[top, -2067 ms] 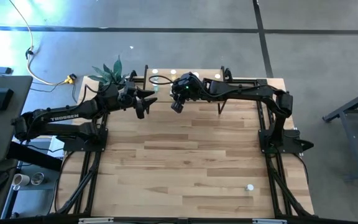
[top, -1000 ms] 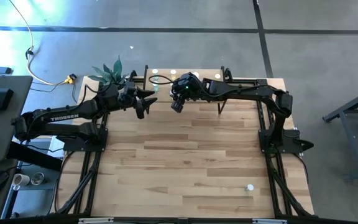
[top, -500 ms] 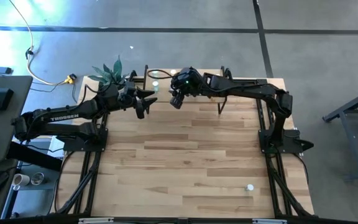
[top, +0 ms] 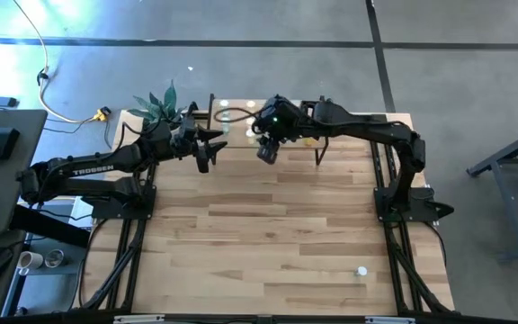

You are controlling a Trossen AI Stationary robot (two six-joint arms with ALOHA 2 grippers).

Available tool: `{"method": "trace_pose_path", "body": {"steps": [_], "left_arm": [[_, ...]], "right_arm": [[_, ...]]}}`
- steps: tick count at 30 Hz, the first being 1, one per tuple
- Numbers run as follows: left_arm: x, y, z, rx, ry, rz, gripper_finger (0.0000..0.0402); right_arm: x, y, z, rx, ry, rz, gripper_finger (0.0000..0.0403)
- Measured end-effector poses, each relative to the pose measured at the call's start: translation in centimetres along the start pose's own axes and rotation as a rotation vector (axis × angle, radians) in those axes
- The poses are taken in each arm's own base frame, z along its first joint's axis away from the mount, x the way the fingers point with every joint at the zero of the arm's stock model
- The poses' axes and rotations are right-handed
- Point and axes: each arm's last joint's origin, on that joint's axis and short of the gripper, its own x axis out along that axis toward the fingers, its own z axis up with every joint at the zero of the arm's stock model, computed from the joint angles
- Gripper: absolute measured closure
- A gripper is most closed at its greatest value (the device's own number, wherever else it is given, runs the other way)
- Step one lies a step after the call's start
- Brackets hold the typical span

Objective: Pick and place medicine bottles onto shelf by color
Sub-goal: Put the blue pill bottle aligned with the other blue pill bottle on the shelf

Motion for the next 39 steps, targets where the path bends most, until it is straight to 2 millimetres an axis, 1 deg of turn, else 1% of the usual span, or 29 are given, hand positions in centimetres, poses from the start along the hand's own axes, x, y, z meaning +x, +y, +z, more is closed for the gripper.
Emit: {"method": "trace_pose_path", "body": {"steps": [2, 6, 11, 18, 24, 28, 31, 36, 39], "left_arm": [[0.0, 0.0, 0.0, 0.0, -0.001, 0.003, 0.0202], [0.0, 0.0, 0.0, 0.002, -0.001, 0.005, 0.0202], [0.0, 0.0, 0.0, 0.009, -0.003, 0.012, 0.0202], [0.0, 0.0, 0.0, 0.052, -0.002, 0.012, 0.0202], [-0.1, -0.2, 0.1, 0.071, -0.009, 0.001, 0.0202], [-0.4, -1.2, 0.7, 0.089, -0.033, -0.046, 0.0202], [-0.6, -2.4, 1.7, 0.138, -0.063, -0.095, 0.0202], [-0.8, -4.5, 3.3, 0.152, -0.107, -0.141, 0.0202], [-1.0, -5.5, 3.5, 0.149, -0.085, -0.137, 0.0202]], "right_arm": [[-0.9, 0.6, -0.4, -0.014, 0.019, 0.011, 0.0233], [-2.8, 1.8, -2.1, -0.037, 0.053, -0.028, 0.0233], [-5.4, 2.7, -5.0, 0.056, 0.04, -0.04, 0.0233], [-8.8, 4.0, -9.8, 0.264, 0.036, 0.014, 0.0233], [-11.0, 5.6, -15.0, 0.398, 0.053, 0.048, 0.0233], [-11.9, 6.6, -18.2, 0.502, 0.073, 0.077, 0.0233], [-12.4, 7.6, -20.1, 0.555, 0.101, 0.109, 0.0233], [-13.0, 9.9, -22.5, 0.595, 0.166, 0.165, 0.0233], [-13.7, 11.5, -23.6, 0.617, 0.205, 0.205, 0.0233]]}}
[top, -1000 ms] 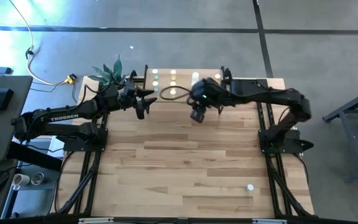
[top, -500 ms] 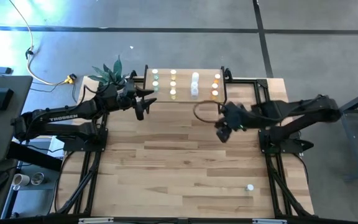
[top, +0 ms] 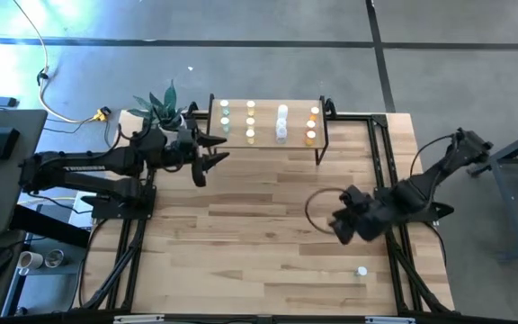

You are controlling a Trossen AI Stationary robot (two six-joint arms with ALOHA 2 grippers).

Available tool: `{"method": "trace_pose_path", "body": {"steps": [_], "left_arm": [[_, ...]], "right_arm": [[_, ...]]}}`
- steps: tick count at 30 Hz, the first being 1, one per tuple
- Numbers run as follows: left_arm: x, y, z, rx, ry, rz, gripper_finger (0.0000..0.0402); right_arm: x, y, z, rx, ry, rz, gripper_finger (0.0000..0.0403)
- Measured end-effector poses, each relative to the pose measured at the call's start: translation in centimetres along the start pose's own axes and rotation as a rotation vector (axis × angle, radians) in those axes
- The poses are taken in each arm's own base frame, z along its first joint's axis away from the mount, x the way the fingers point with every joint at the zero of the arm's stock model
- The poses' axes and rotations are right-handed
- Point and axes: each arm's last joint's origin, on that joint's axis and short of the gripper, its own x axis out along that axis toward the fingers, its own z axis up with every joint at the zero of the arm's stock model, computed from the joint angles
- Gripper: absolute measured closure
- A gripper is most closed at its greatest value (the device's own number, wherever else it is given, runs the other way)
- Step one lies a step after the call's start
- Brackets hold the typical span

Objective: Pick and place medicine bottles onto shelf by color
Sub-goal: Put the blue pill bottle aligned with the other blue pill bottle on the shelf

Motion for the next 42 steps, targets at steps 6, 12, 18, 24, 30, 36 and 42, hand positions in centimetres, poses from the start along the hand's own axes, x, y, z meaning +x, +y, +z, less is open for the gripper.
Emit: {"method": "trace_pose_path", "body": {"steps": [6, 12, 18, 24, 30, 36, 42], "left_arm": [[-0.3, -2.2, 0.5, -0.057, 0.026, -0.049, 0.0202], [-0.9, -4.6, 0.1, -0.124, 0.061, -0.127, 0.0202], [-1.7, -6.7, -0.3, -0.154, 0.089, -0.147, 0.0202], [-2.4, -8.0, -0.5, -0.152, 0.084, -0.126, 0.0202], [-2.8, -8.6, -0.5, -0.148, 0.077, -0.101, 0.0202], [-2.9, -8.7, -0.5, -0.147, 0.074, -0.093, 0.0202], [-2.9, -8.7, -0.5, -0.147, 0.072, -0.084, 0.0202]], "right_arm": [[0.0, 1.3, -4.1, 0.021, 0.083, 0.021, 0.0233], [0.9, 2.0, -7.6, 0.046, 0.19, -0.033, 0.0233], [1.5, 2.1, -10.0, 0.089, 0.289, -0.109, 0.0233], [1.6, 1.9, -11.4, 0.158, 0.291, -0.16, 0.0233], [2.2, 1.7, -13.0, 0.188, 0.308, -0.24, 0.0233], [3.2, 1.8, -14.3, 0.184, 0.337, -0.294, 0.0233], [4.1, 1.8, -14.9, 0.173, 0.325, -0.325, 0.0233]]}}
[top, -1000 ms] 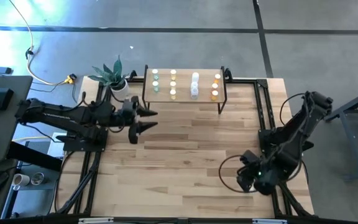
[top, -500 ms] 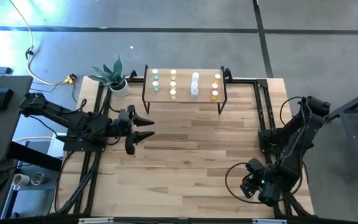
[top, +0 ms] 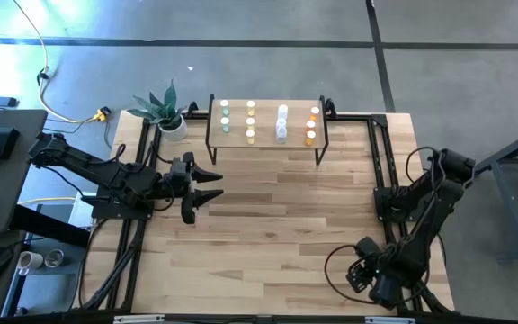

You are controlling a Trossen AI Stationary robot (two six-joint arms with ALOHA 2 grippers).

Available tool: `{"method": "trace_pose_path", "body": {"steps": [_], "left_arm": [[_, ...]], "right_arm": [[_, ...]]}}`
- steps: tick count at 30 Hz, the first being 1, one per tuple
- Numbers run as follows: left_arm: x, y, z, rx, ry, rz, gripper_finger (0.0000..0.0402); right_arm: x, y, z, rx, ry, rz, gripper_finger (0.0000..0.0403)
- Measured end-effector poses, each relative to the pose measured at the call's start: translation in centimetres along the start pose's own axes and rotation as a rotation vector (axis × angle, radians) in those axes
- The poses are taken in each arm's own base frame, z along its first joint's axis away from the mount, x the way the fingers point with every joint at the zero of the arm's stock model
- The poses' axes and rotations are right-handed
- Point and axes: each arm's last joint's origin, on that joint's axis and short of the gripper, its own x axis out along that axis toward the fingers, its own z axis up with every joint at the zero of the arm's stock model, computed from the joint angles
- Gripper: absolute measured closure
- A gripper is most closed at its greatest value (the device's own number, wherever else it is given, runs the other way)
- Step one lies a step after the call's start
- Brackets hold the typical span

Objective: Pick and place medicine bottles onto shelf by color
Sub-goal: Put the blue pill bottle aligned with the other blue pill bottle on the shelf

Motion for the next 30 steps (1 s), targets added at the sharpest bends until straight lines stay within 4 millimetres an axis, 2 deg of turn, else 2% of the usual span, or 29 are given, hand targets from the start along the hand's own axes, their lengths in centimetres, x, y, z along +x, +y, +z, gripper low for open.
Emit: {"method": "trace_pose_path", "body": {"steps": [11, 17, 26, 30], "left_arm": [[0.0, 0.0, 0.0, 0.0, 0.0, 0.0, 0.0202], [0.0, 0.0, 0.0, 0.001, 0.001, 0.0, 0.0202], [0.0, 0.2, -0.5, 0.028, 0.051, 0.014, 0.0202], [0.0, 0.2, -0.7, 0.034, 0.063, 0.013, 0.0202]], "right_arm": [[2.0, 0.3, -0.6, 0.03, 0.001, -0.091, 0.0233], [2.5, 0.5, -0.8, 0.038, 0.008, -0.091, 0.0237], [2.5, 0.9, -0.3, 0.049, 0.013, -0.083, 0.0311], [2.5, 1.3, 0.0, 0.049, 0.023, -0.065, 0.0314]]}}
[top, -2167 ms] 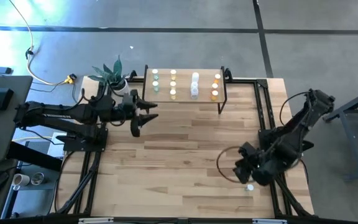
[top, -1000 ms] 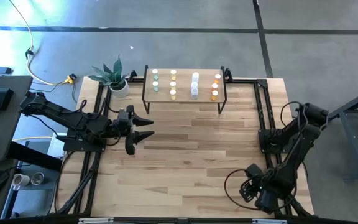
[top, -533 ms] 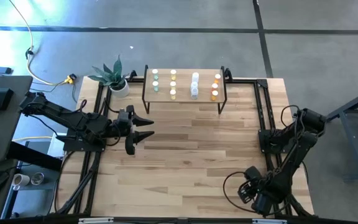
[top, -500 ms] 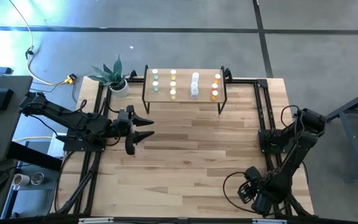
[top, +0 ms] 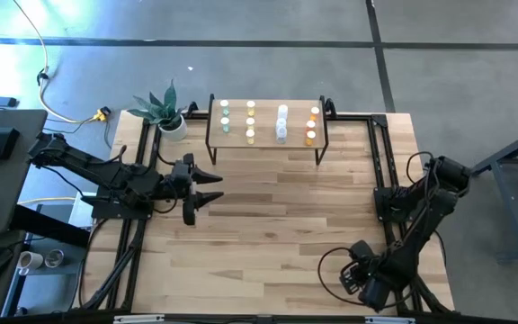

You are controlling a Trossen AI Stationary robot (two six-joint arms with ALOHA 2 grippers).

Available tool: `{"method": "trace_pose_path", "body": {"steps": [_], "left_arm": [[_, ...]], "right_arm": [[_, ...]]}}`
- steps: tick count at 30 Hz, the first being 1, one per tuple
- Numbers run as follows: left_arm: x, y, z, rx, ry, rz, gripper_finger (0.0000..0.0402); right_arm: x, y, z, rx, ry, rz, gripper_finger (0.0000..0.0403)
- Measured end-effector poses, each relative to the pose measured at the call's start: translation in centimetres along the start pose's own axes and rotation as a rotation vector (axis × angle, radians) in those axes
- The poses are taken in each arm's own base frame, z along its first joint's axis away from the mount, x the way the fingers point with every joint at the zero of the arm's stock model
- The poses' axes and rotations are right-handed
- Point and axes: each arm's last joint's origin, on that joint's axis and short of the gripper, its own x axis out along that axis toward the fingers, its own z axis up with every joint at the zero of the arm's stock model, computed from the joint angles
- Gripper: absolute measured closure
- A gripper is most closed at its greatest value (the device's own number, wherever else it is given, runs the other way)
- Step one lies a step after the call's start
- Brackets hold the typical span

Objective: Pick and place medicine bottles onto shelf by color
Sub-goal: Put the blue pill bottle aligned with the other blue pill bottle on the shelf

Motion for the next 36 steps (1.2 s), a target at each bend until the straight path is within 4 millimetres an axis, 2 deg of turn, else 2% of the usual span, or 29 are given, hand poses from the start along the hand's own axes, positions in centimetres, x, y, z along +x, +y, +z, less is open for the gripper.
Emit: {"method": "trace_pose_path", "body": {"steps": [6, 12, 17, 25, 31, 36], "left_arm": [[0.0, 0.0, -0.1, 0.005, 0.01, -0.001, 0.019], [0.1, 0.6, -0.7, 0.038, 0.079, 0.029, 0.0155], [0.2, 1.2, -1.5, 0.063, 0.172, 0.016, 0.0146], [0.2, 2.4, -2.7, 0.072, 0.369, -0.058, 0.0156], [0.4, 3.6, -2.9, 0.038, 0.449, -0.116, 0.016], [0.7, 4.5, -2.7, 0.042, 0.466, -0.166, 0.016]], "right_arm": [[-0.2, 1.2, 1.0, -0.009, 0.035, 0.073, 0.0302], [-0.2, 4.1, 3.5, -0.039, 0.049, 0.242, 0.0305], [-0.3, 6.3, 7.3, -0.054, 0.013, 0.36, 0.0306], [-1.1, 9.0, 14.5, -0.103, -0.114, 0.596, 0.0306], [-2.4, 10.3, 19.1, -0.159, -0.255, 0.795, 0.0306], [-3.6, 10.6, 22.0, -0.19, -0.371, 0.884, 0.0306]]}}
